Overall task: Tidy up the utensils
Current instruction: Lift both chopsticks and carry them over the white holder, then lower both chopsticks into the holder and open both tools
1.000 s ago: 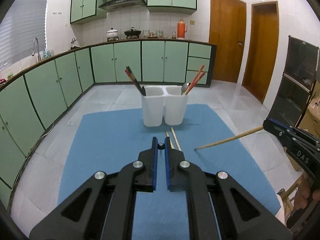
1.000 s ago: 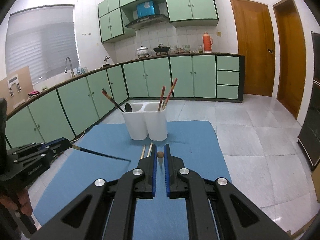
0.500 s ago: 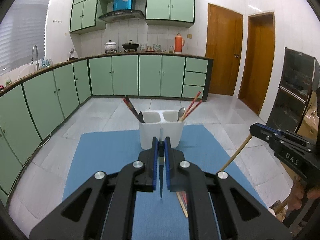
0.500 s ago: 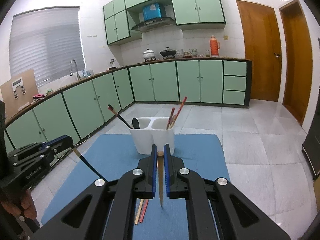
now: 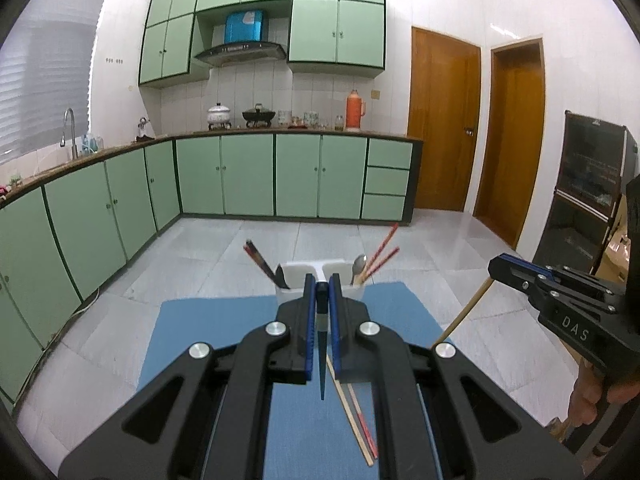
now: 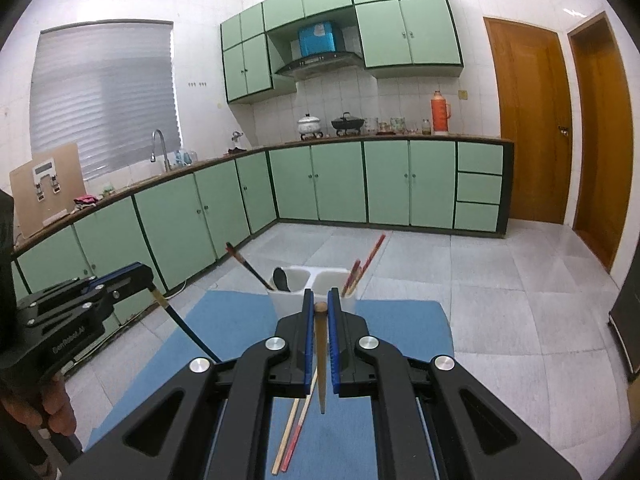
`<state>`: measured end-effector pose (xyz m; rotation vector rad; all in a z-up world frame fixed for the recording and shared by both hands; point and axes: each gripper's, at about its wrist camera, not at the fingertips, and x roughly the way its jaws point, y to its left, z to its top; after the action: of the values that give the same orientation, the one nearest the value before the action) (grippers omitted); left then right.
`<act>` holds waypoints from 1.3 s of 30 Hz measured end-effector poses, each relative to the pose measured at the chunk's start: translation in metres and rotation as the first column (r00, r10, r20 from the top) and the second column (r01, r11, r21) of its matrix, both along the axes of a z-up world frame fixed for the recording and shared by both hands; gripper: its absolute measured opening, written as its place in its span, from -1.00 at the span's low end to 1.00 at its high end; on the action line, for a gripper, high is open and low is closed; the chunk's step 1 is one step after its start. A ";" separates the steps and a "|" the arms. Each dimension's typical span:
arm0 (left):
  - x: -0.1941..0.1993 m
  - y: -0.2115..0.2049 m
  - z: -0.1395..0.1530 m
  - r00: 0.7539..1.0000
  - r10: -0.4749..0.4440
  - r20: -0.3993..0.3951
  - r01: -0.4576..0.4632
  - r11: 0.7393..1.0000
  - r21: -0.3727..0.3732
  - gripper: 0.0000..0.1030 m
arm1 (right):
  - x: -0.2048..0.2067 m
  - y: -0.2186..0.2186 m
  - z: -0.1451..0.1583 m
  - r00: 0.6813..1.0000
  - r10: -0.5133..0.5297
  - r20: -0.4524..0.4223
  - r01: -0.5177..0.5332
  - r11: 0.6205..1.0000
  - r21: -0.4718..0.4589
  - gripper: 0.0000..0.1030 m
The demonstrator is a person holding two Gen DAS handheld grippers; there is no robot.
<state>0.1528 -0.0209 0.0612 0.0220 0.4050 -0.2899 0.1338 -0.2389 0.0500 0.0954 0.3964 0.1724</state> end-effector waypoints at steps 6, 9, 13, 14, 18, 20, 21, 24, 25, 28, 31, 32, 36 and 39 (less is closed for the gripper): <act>0.006 -0.003 0.015 0.999 0.007 0.041 -0.006 1.000 -0.021 -0.89 | 0.009 0.003 0.020 0.999 0.011 0.047 -0.011 1.000 0.003 -0.87; 0.012 -0.005 0.024 0.998 0.005 0.067 -0.003 0.999 -0.035 -0.89 | 0.014 0.004 0.032 0.997 0.017 0.079 -0.017 1.000 0.006 -0.87; 0.022 -0.011 0.037 0.994 0.007 0.108 -0.002 0.999 -0.043 -0.89 | 0.024 0.005 0.052 0.992 0.022 0.127 -0.023 1.000 0.009 -0.87; 0.025 -0.013 0.041 0.993 0.006 0.122 0.000 0.999 -0.049 -0.89 | 0.026 0.005 0.055 0.991 0.022 0.136 -0.024 1.000 0.009 -0.87; 0.037 -0.018 0.056 0.987 0.011 0.162 -0.001 0.998 -0.064 -0.89 | 0.043 0.006 0.071 0.985 0.023 0.169 -0.025 1.000 0.010 -0.87; 0.045 -0.020 0.064 0.983 0.016 0.185 -0.003 0.997 -0.071 -0.89 | 0.051 0.007 0.076 0.983 0.023 0.180 -0.025 1.000 0.006 -0.87; 0.048 -0.021 0.067 0.981 0.018 0.194 -0.004 0.997 -0.073 -0.89 | 0.056 0.008 0.078 0.983 0.022 0.184 -0.023 1.000 0.003 -0.87; 0.062 -0.026 0.077 0.974 0.028 0.225 -0.010 0.997 -0.082 -0.89 | 0.074 0.010 0.083 0.981 0.017 0.193 -0.018 1.000 0.003 -0.87; 0.068 -0.028 0.079 0.972 0.031 0.233 -0.012 0.996 -0.085 -0.89 | 0.081 0.009 0.084 0.981 0.016 0.193 -0.017 1.000 0.005 -0.87; 0.089 -0.034 0.082 0.968 0.042 0.247 -0.020 0.996 -0.088 -0.89 | 0.099 0.010 0.081 0.982 0.010 0.190 -0.010 1.000 0.002 -0.87; 0.108 -0.041 0.077 0.967 0.047 0.252 -0.028 0.997 -0.078 -0.89 | 0.120 0.009 0.075 0.984 0.007 0.178 -0.007 1.000 0.001 -0.87; 0.118 -0.044 0.073 0.968 0.048 0.248 -0.030 0.997 -0.074 -0.89 | 0.127 0.010 0.072 0.985 0.005 0.174 -0.005 1.000 -0.001 -0.87; 0.147 -0.044 0.054 0.976 0.051 0.212 -0.036 0.997 -0.075 -0.89 | 0.154 0.010 0.058 0.988 0.002 0.154 -0.001 1.000 -0.010 -0.87; 0.167 -0.044 0.034 0.985 0.054 0.166 -0.044 0.997 -0.061 -0.89 | 0.172 0.013 0.044 0.992 0.007 0.123 -0.005 1.000 -0.011 -0.87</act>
<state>0.3194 -0.0648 0.0948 -0.0199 0.2295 -0.2491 0.3055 -0.2264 0.0936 0.0730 0.2742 0.1812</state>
